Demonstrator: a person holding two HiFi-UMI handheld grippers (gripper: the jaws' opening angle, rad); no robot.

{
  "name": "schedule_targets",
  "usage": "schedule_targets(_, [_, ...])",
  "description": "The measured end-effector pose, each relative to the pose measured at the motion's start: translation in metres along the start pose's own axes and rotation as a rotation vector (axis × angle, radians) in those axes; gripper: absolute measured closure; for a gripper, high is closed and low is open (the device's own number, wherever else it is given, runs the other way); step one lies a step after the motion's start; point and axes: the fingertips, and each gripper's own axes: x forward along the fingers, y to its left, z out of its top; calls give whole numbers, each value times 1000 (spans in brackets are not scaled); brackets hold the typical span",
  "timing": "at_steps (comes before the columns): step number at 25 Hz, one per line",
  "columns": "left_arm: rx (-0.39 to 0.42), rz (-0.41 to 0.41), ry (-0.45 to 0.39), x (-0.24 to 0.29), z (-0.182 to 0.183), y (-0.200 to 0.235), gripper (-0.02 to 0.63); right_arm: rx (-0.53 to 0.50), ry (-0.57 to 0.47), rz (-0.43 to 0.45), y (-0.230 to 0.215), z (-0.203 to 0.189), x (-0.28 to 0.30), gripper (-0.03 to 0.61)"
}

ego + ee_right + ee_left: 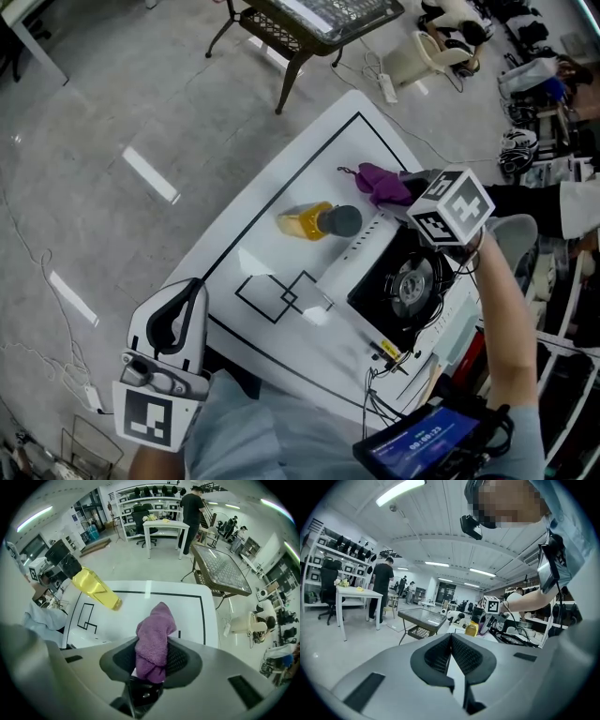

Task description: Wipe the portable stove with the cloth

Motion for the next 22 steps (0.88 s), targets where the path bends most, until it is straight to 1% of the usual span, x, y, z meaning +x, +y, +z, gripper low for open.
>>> schedule_targets(10, [-9, 21, -3, -19, -6, -3, 595, -19, 9, 43, 23, 4, 2, 426])
schedule_targets(22, [-11, 48, -12, -37, -11, -7, 595, -34, -6, 95, 49, 10, 6, 426])
